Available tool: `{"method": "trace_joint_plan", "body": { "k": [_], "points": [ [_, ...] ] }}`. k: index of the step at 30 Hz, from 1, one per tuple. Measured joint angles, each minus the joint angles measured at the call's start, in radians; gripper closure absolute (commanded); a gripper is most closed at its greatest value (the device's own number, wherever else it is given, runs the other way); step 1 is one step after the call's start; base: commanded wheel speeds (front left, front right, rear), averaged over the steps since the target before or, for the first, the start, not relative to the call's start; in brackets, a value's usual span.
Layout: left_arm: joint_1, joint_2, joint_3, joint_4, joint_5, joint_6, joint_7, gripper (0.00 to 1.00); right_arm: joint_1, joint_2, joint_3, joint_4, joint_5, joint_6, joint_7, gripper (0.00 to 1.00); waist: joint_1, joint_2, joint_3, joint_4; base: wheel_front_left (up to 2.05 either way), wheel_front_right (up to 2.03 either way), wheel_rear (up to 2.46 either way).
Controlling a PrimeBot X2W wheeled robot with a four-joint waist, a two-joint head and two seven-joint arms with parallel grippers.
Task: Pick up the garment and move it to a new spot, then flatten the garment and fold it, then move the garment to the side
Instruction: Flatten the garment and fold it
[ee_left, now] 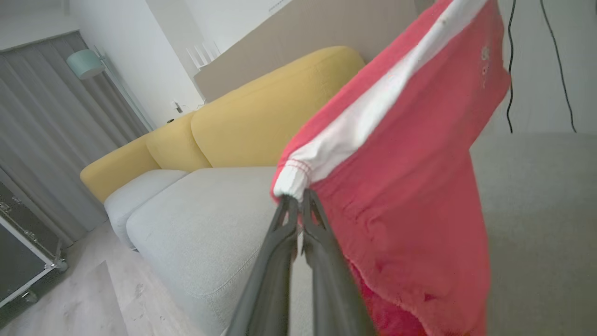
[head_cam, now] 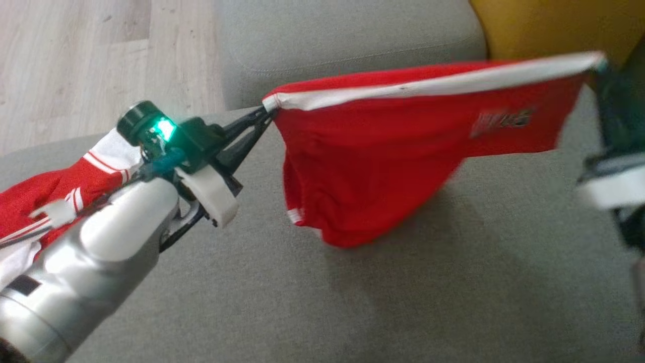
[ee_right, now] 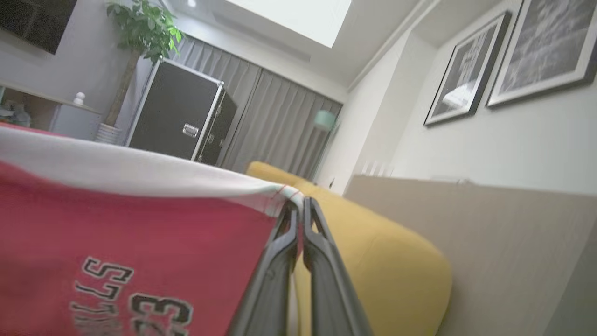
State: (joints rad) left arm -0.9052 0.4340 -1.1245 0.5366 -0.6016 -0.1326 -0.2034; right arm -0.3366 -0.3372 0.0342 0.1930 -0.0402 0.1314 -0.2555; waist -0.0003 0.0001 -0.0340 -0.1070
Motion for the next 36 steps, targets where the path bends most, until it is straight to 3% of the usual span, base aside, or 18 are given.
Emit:
{"method": "trace_joint_plan", "body": {
  "k": [4, 8, 11, 15, 18, 24, 36],
  "points": [
    [-0.038, 0.045, -0.004, -0.074, -0.054, 0.000, 0.018, 1.00, -0.158, -0.088, 0.046, 0.044, 0.040, 0.000, -0.001, 1.00, 0.0001, 0.0000, 0.012, -0.003, 0.00, 0.00, 0.00],
    [-0.185, 0.039, 0.002, -0.067, -0.053, 0.000, 0.026, 1.00, -0.338, -0.150, 0.140, 0.151, 0.099, 0.000, 0.005, 1.00, 0.0002, 0.0000, 0.062, 0.010, 0.00, 0.00, 0.00],
    [-0.341, -0.006, 0.033, -0.001, -0.012, 0.006, 0.013, 1.00, -0.517, -0.189, 0.191, 0.231, 0.125, 0.000, 0.005, 1.00, 0.0006, 0.0000, 0.129, 0.022, 0.00, 0.00, 0.00],
    [-0.495, -0.082, 0.084, 0.099, 0.063, 0.067, -0.042, 1.00, -0.723, -0.195, 0.200, 0.302, 0.127, 0.000, 0.001, 1.00, 0.0007, 0.0000, 0.222, 0.041, 0.00, 0.00, 0.00],
    [-0.538, -0.101, 0.126, 0.131, 0.104, 0.093, -0.055, 1.00, -0.789, -0.199, 0.185, 0.292, 0.122, 0.000, -0.001, 1.00, 0.0008, -0.0001, 0.278, 0.055, 0.00, 0.00, 0.00],
    [-0.453, -0.100, 0.164, 0.033, 0.193, 0.076, -0.055, 1.00, -0.727, -0.219, 0.190, 0.215, 0.146, 0.000, -0.001, 1.00, 0.0006, -0.0001, 0.348, 0.074, 0.00, 0.00, 0.00],
    [0.165, -0.127, 0.109, -0.095, 0.275, 0.038, -0.054, 1.00, -0.127, -0.237, 0.208, 0.130, 0.258, 0.000, -0.001, 1.00, 0.0001, 0.0000, 0.280, 0.063, 0.00, 0.00, 0.00]
  ]
}}
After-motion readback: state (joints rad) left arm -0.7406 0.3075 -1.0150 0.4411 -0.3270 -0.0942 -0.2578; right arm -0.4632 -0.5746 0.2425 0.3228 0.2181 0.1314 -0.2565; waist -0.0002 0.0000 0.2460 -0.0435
